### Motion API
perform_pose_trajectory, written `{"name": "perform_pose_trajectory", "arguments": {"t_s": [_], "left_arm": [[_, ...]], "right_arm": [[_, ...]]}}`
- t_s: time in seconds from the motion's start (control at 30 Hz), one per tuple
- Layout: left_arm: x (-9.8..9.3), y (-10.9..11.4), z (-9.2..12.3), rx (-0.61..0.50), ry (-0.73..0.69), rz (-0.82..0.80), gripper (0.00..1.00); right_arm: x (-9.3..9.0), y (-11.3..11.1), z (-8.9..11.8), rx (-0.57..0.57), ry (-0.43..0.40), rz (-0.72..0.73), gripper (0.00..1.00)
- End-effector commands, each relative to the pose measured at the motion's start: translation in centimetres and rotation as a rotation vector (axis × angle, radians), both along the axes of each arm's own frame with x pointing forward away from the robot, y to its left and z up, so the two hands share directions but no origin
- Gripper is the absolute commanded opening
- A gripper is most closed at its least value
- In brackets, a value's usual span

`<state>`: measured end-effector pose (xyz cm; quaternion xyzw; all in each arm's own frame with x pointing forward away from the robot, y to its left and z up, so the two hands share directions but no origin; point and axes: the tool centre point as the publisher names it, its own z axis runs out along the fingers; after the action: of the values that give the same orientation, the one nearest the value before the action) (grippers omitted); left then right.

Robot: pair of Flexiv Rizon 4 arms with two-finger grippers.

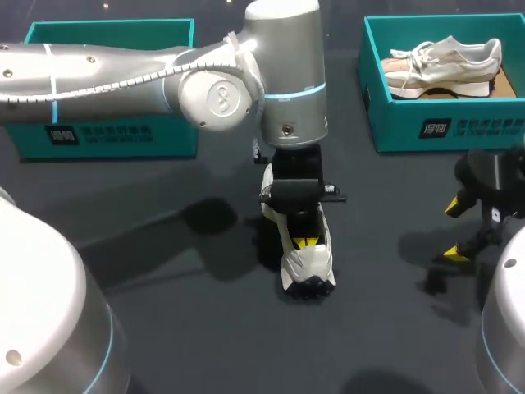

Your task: Take the shoe out of the shoebox, open the shoe tongue, remove and reinsert the insole, then place the shoe into the shoebox

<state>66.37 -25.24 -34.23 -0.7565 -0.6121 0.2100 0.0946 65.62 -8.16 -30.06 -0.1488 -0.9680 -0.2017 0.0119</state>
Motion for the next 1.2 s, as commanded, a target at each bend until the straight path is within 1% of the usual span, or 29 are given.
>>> {"name": "perform_pose_trajectory", "arguments": {"t_s": [0.03,0.2,0.37,0.43,0.57,0.67,0.73,0.87,1.0,1.1,1.2], "left_arm": [[-0.6,-1.0,-1.8,0.033,-0.012,-0.003,0.00],[-0.4,-0.2,-3.5,0.073,-0.034,0.013,0.00],[1.0,0.7,-5.2,0.109,-0.086,0.069,0.00],[1.4,1.0,-4.9,0.099,-0.085,0.082,0.00],[1.9,1.1,-3.0,0.043,-0.104,0.100,0.00],[1.4,0.5,-2.1,0.015,-0.109,0.086,0.00],[0.5,0.0,-2.0,0.012,-0.107,0.069,0.00],[-0.8,-1.0,-2.9,0.021,-0.105,0.038,0.00],[-1.6,-1.4,-4.5,0.046,-0.135,0.028,0.00],[-0.9,-1.2,-5.9,0.073,-0.140,0.050,0.00],[0.3,-0.8,-7.0,0.106,-0.164,0.091,0.00]], "right_arm": [[-0.2,0.0,0.0,-0.003,-0.002,-0.002,1.00],[-0.2,0.0,0.0,-0.003,-0.002,-0.002,1.00],[-0.2,0.0,0.0,-0.003,-0.002,-0.002,1.00],[-0.2,0.0,0.0,-0.003,-0.002,-0.002,1.00],[-0.2,0.0,0.0,-0.003,-0.002,-0.002,1.00],[-0.2,0.0,0.0,-0.003,-0.002,-0.002,1.00],[-0.2,0.0,0.0,-0.003,-0.002,-0.002,1.00],[-0.2,0.0,0.0,-0.003,-0.002,-0.002,1.00],[-0.2,0.0,0.0,-0.003,-0.002,-0.002,1.00],[-0.2,0.0,0.0,-0.003,-0.002,-0.002,1.00],[-0.2,0.0,0.0,-0.003,-0.002,-0.002,1.00]]}}
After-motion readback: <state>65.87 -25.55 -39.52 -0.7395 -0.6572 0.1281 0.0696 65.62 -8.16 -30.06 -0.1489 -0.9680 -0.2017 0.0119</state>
